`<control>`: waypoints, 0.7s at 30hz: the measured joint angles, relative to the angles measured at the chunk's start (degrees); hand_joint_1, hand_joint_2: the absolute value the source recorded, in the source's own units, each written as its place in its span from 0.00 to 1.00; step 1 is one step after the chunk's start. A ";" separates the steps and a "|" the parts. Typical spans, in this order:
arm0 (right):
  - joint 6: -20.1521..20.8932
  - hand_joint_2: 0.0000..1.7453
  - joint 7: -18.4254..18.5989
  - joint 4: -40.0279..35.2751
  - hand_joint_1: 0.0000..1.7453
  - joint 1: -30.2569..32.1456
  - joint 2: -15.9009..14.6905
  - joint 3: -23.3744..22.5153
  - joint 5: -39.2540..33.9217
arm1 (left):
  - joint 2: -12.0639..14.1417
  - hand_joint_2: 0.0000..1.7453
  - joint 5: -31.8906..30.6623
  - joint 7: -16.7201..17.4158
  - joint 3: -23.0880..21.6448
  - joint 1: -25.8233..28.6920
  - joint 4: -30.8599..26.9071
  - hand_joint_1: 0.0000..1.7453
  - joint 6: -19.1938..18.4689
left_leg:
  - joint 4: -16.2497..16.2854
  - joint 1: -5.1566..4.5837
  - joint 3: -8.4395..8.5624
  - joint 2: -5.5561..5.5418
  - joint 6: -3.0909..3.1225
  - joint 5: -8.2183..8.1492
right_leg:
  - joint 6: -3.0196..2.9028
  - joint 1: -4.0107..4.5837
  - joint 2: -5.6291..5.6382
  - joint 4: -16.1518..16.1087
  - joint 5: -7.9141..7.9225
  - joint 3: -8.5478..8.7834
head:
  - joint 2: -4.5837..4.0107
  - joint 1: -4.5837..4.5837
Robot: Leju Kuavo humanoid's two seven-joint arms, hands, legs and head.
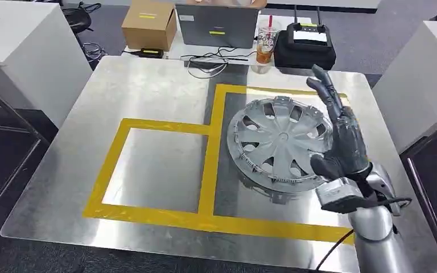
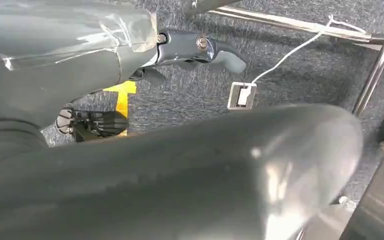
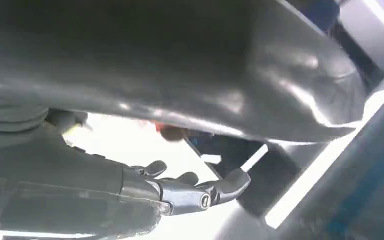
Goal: Take the parts from the cabinet and place them on the table.
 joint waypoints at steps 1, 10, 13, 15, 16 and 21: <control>-0.41 0.00 -0.87 -1.49 0.00 0.45 0.37 -1.13 0.19 | -0.17 0.00 -0.11 -0.24 -0.02 -0.03 -0.24 0.00 -0.11 | 0.10 -0.02 0.06 0.01 -0.08 -0.05 | 0.37 -0.01 -0.03 -6.38 2.24 3.37 | 0.00 0.00; -10.76 0.00 -10.06 -18.93 0.00 11.52 3.48 -15.48 2.53 | -0.50 0.00 2.32 0.77 0.74 1.13 -2.45 0.00 -0.02 | 7.76 0.07 -2.35 0.28 -2.53 -6.34 | -1.98 -0.35 -0.29 -12.67 4.90 6.72 | 0.00 -0.28; -11.41 0.00 -10.93 -20.89 0.00 17.95 4.66 -19.63 3.39 | -0.52 0.00 2.95 1.58 1.07 1.24 -2.84 0.00 0.28 | 18.78 0.57 -5.93 0.62 -3.15 -11.47 | -2.28 -0.27 -0.46 -12.64 5.25 6.08 | 0.00 -0.28; -11.41 0.00 -10.45 -21.04 0.00 21.52 5.53 -21.85 4.46 | -0.52 0.00 2.93 1.64 1.14 1.41 -3.25 0.00 0.00 | 13.75 0.66 -2.28 0.63 -3.02 -8.87 | -2.22 -0.27 -0.43 -12.64 5.64 5.71 | 0.00 -0.28; -11.37 0.00 -9.78 -21.04 0.00 22.89 6.05 -22.79 4.65 | -0.52 0.00 2.89 1.55 1.18 1.51 -3.60 0.00 -0.30 | 8.29 0.65 1.09 0.63 -2.81 -6.77 | -2.04 -0.27 -0.37 -12.65 5.81 5.60 | 0.00 -0.28; -8.29 0.00 -5.93 -20.78 0.00 28.69 9.13 -27.46 6.84 | -0.42 0.00 2.27 0.98 1.16 1.94 -5.68 0.00 -1.70 | -0.10 -0.37 5.64 0.51 -1.37 -4.82 | -0.39 -0.28 -0.36 -12.95 7.13 5.42 | 0.00 -0.17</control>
